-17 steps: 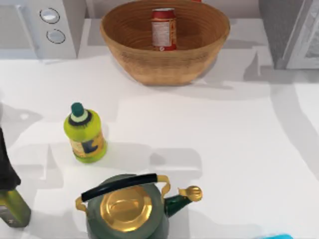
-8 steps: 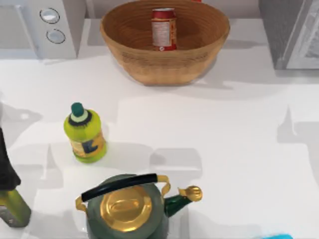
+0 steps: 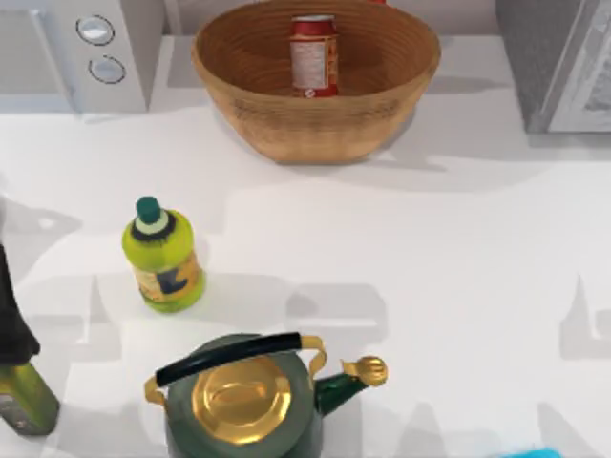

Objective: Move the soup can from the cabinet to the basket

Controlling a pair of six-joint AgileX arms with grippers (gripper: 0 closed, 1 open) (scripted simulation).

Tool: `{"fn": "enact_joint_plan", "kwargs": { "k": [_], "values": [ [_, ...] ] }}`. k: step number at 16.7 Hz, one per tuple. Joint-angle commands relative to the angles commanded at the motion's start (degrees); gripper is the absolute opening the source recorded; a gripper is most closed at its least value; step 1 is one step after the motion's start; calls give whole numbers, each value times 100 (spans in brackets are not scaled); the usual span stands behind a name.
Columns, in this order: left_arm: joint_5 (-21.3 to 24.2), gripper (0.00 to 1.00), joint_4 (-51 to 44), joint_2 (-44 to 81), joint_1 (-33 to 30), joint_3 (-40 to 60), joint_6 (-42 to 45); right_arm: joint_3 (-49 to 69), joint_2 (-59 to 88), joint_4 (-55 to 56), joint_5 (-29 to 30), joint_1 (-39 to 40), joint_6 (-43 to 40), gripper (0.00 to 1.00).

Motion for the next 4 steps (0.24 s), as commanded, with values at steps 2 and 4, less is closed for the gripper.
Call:
{"fn": "enact_joint_plan", "kwargs": {
  "k": [2, 4],
  "values": [
    [0, 100, 0, 0, 0, 0, 0, -244, -235, 67, -74, -57, -3, 100],
    [0, 100, 0, 0, 0, 0, 0, -276, -266, 76, -84, -64, -3, 100]
  ]
}}
